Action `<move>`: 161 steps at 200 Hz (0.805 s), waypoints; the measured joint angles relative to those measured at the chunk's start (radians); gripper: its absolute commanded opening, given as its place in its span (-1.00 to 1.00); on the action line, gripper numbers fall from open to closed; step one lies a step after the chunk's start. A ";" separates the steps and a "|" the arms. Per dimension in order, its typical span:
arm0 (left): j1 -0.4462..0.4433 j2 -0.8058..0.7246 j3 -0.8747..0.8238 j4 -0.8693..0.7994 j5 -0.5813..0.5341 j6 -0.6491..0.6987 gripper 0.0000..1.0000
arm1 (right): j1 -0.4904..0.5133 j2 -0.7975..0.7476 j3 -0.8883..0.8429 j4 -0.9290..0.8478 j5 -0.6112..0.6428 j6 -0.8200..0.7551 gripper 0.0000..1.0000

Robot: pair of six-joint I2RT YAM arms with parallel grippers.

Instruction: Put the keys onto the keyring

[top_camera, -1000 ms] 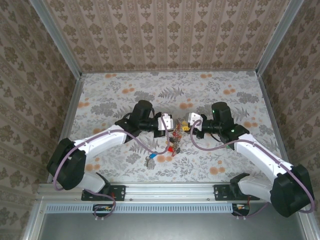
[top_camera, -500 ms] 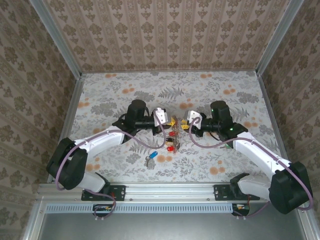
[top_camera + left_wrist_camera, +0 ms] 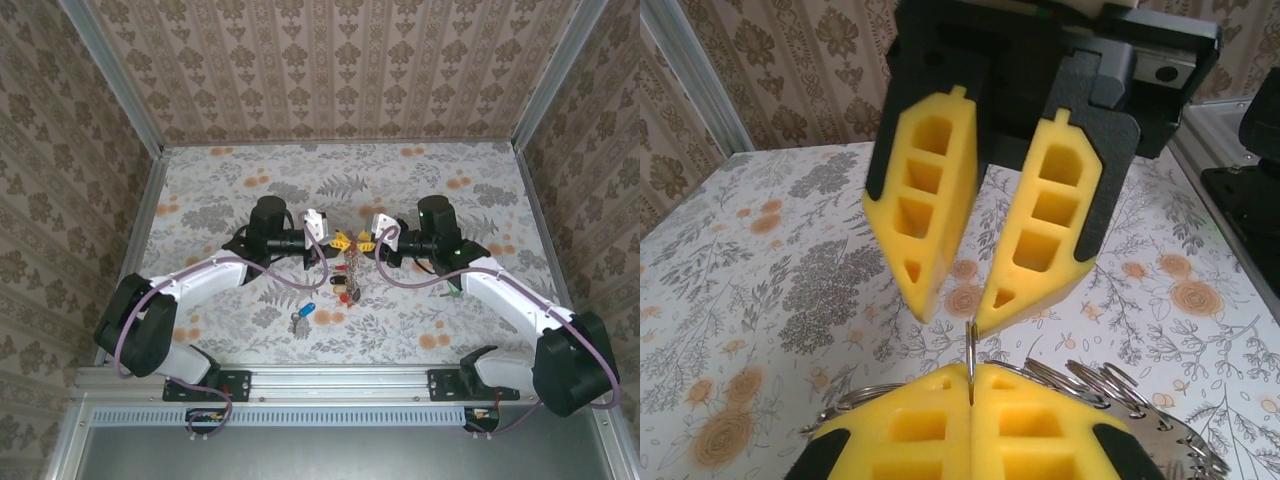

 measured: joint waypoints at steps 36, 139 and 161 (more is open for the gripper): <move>0.014 0.012 0.000 0.000 0.027 -0.008 -1.00 | 0.000 0.025 0.033 0.000 -0.051 0.004 -0.51; 0.021 0.022 0.002 0.000 0.055 -0.026 -1.00 | -0.002 0.061 0.067 -0.061 -0.106 -0.001 -0.51; 0.021 0.023 0.007 0.000 0.061 -0.029 -1.00 | -0.002 0.075 0.073 -0.069 -0.106 -0.002 -0.58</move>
